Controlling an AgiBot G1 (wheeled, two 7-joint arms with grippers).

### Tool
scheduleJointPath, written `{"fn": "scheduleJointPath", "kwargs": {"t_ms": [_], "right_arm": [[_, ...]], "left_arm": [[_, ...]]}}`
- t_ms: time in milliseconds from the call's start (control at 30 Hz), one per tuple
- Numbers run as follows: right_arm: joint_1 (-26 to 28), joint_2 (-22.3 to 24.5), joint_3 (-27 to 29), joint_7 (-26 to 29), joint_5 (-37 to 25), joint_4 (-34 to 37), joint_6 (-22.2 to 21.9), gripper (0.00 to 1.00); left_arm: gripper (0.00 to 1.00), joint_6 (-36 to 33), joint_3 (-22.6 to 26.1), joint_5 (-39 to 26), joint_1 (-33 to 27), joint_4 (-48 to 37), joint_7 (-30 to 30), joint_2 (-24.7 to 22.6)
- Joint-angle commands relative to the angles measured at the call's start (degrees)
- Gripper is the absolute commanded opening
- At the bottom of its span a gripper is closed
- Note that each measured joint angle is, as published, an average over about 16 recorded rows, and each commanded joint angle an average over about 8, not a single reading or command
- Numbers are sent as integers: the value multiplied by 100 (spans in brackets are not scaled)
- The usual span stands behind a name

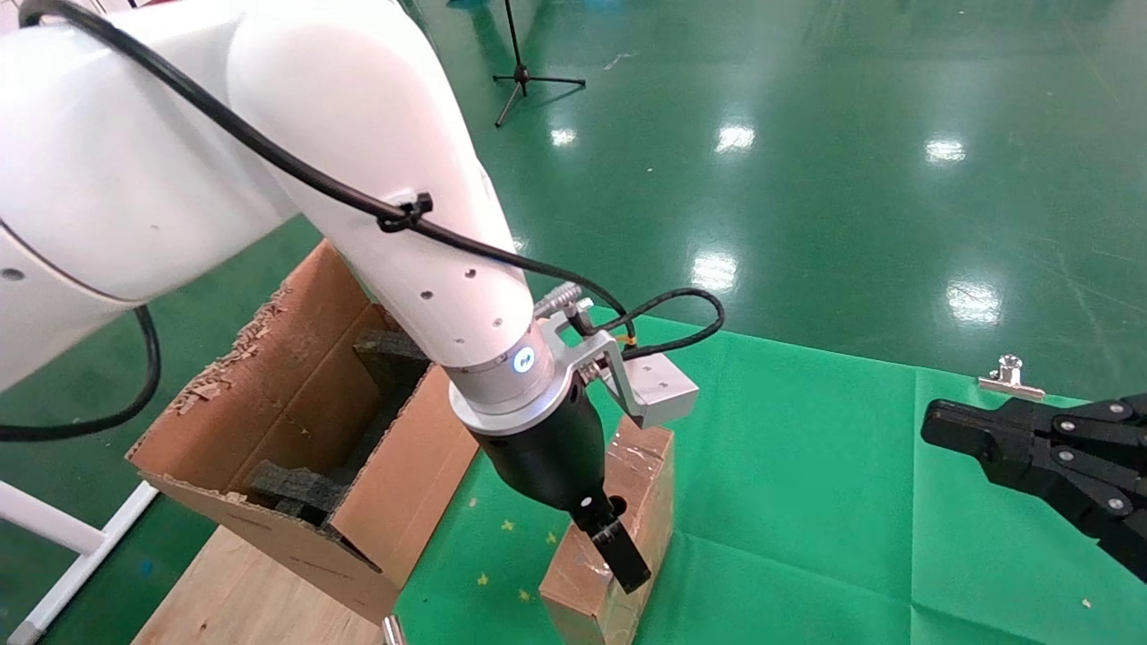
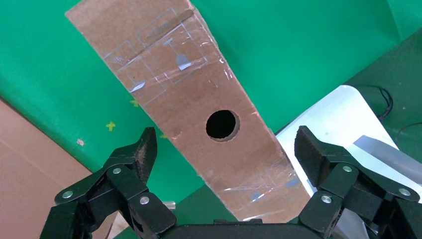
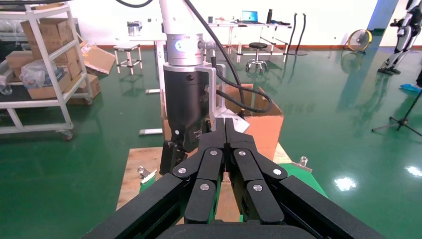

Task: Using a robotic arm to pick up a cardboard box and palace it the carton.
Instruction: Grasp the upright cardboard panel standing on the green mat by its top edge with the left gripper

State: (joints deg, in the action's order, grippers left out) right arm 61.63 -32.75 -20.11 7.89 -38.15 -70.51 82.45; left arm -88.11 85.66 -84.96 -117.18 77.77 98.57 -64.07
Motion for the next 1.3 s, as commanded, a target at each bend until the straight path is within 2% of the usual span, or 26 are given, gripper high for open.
{"fn": "scheduleJointPath", "kwargs": {"t_ms": [33,200,233,267,1100,1300], "right_arm": [[-1,0,0,0,0,1,0,100],[-1,0,0,0,0,1,0,100],[-1,0,0,0,0,1,0,100],[-1,0,0,0,0,1,0,100],[0,0,0,0,0,0,0,100],[-1,0,0,0,0,1,0,100]], "left_arm": [[73,2,56,11,-33,0,-12,-36],[10,-3,32,8,-27,-2,-10,-22],[2,-4,26,6,-24,-2,-9,-18],[0,-4,20,5,-20,-2,-9,-15],[0,3,-39,-13,16,-54,-22,7],[0,104,-90,-44,-86,-169,-365,148]]}}
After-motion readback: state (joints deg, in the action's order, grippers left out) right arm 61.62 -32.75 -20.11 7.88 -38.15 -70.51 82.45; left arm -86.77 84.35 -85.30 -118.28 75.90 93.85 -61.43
